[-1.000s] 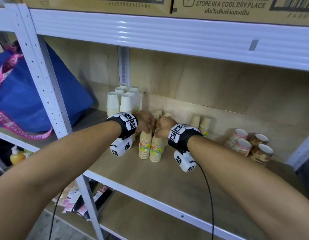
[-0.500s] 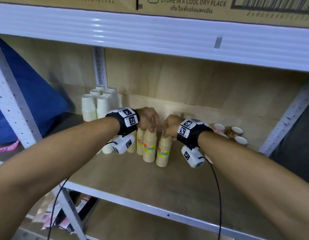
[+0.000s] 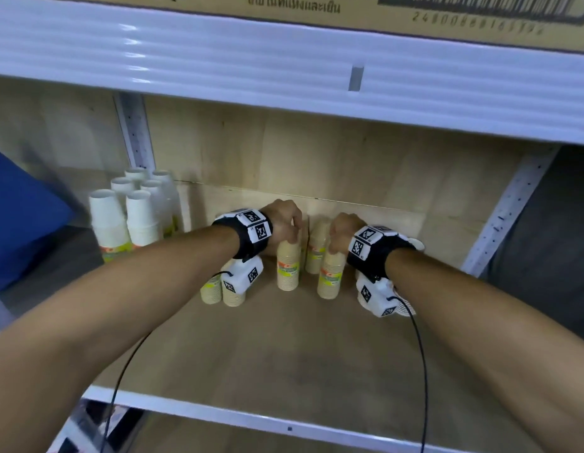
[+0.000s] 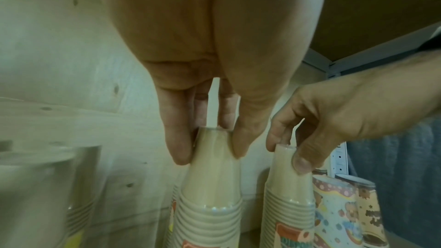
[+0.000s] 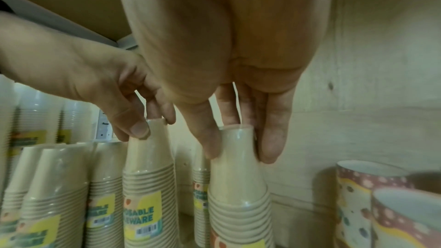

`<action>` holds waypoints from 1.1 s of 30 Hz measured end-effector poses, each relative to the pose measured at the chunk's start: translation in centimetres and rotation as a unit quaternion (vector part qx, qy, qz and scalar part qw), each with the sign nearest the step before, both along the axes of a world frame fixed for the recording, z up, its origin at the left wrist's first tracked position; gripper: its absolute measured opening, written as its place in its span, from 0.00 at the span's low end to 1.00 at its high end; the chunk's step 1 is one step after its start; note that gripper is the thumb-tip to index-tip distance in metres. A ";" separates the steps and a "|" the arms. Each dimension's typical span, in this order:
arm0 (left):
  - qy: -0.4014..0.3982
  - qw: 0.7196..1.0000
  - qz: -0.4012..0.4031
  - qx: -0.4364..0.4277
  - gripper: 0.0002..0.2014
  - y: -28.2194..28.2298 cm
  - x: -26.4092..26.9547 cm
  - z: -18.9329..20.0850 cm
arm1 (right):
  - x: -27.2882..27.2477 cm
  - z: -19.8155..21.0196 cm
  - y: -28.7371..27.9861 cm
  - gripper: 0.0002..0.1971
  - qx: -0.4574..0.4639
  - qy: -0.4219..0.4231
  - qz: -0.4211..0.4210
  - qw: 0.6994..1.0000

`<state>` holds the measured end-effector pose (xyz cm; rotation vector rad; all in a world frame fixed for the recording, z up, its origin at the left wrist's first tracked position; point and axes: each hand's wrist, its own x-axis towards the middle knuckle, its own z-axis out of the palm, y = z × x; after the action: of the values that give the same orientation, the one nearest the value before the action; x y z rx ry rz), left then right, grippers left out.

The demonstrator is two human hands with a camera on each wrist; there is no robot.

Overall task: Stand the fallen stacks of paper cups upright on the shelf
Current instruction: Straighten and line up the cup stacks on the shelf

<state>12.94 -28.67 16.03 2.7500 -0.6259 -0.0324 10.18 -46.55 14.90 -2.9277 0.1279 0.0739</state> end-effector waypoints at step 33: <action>0.028 1.000 -0.007 -0.005 0.14 -3.4 4.1 -2.4 | 10.0 -3.2 -4.0 0.10 -0.008 -0.013 -0.012 1.000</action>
<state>17.01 -32.04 13.64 2.7248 -0.6289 -0.1075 20.16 -50.53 11.71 -2.9419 0.1592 0.0316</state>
